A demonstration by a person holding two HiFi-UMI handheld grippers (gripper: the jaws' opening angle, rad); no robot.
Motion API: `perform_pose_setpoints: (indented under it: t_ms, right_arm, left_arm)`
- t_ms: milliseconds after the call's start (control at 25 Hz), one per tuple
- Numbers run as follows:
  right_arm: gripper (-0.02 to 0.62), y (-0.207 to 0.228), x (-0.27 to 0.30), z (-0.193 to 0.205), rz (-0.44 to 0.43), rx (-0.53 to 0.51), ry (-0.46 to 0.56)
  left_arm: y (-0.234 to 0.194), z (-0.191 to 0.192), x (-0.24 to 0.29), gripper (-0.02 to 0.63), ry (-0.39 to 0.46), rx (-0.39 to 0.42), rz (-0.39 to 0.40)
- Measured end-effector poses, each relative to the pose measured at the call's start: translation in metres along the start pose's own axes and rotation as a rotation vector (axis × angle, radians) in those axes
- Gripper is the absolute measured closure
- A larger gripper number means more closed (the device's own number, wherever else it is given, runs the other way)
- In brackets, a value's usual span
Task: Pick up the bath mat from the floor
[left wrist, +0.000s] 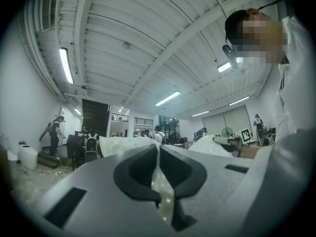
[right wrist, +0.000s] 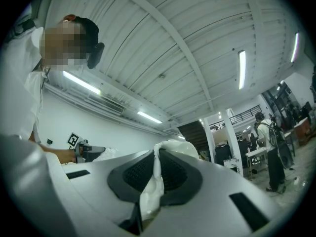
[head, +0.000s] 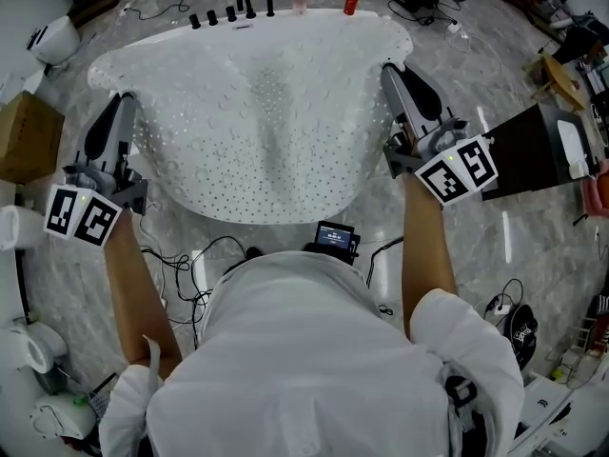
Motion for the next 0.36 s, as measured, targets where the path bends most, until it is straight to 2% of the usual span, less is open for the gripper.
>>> perform_pose_setpoints:
  t_ms: [360]
  right_arm:
    - [0.545, 0.041, -0.02, 0.038, -0.024, 0.018, 0.01]
  left_arm:
    - [0.027, 0.041, 0.021, 0.58, -0.009, 0.01, -0.016]
Point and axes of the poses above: the fingertips, and each gripper's own axes: x forward along the fingers, y to its right, z out of its underside, the point moved 7 cm from there along -x, backward along the fingers, and after that the axes turned 8 degrees about x, right-handed, at the moved point
